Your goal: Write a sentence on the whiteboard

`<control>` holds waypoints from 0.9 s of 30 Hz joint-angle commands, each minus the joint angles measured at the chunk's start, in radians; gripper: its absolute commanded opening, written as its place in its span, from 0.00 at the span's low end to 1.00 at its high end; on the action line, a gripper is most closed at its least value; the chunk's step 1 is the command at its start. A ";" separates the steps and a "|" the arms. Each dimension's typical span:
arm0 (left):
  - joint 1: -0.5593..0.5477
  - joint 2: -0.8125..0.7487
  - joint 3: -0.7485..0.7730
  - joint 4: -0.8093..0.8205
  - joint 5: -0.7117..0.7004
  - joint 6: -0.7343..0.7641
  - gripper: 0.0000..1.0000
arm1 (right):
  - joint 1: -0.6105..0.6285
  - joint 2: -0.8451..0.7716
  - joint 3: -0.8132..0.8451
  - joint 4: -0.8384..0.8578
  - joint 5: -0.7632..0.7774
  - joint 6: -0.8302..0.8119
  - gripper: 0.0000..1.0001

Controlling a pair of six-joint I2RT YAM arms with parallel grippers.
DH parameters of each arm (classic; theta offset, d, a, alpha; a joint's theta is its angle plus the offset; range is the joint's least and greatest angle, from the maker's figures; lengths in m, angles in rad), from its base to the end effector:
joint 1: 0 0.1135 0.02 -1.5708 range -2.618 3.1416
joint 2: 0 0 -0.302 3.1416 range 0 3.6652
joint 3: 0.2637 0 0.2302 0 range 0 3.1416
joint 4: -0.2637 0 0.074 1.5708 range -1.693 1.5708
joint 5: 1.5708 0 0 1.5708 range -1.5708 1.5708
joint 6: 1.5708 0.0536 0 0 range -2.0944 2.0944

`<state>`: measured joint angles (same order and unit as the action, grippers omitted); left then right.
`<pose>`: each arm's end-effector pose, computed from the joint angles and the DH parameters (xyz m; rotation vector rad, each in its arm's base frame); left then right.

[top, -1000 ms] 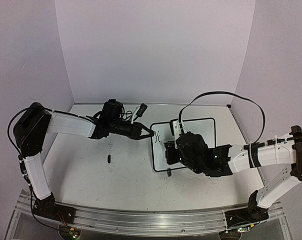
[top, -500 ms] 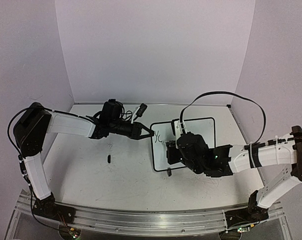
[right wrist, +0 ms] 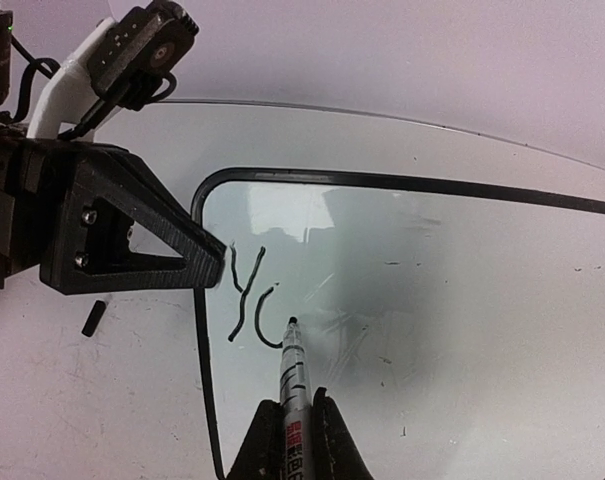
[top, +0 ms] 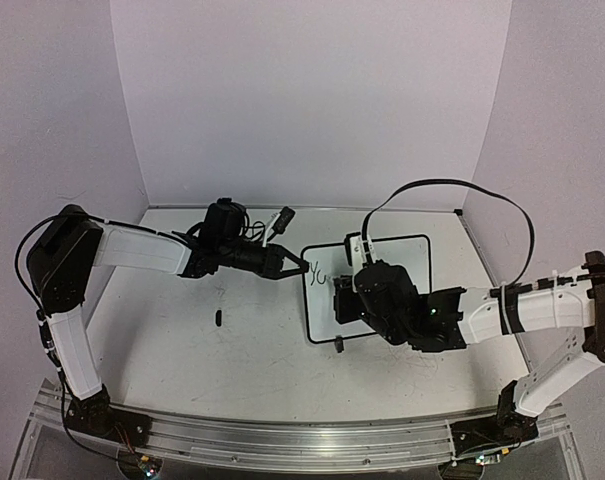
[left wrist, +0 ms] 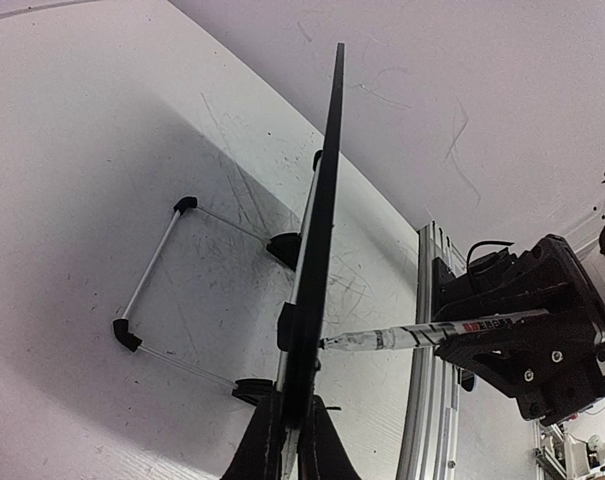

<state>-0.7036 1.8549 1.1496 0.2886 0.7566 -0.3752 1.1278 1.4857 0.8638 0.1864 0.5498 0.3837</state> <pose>0.2935 -0.2972 0.2593 0.8761 1.9758 -1.4132 0.1618 0.2757 0.2832 -0.3791 1.9285 0.4489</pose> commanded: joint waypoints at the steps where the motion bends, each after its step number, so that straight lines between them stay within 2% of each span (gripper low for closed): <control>1: 0.004 -0.001 0.016 0.017 0.035 -0.024 0.00 | -0.010 0.015 0.047 0.027 0.032 -0.021 0.00; 20: 0.003 -0.002 0.016 0.018 0.038 -0.025 0.00 | -0.010 0.051 0.077 0.040 -0.002 -0.034 0.00; 27: 0.004 -0.002 0.015 0.018 0.035 -0.024 0.00 | -0.011 0.015 0.054 0.035 -0.012 -0.035 0.00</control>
<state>-0.7013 1.8549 1.1496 0.2882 0.7570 -0.3790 1.1271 1.5188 0.9058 0.2092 0.5409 0.3590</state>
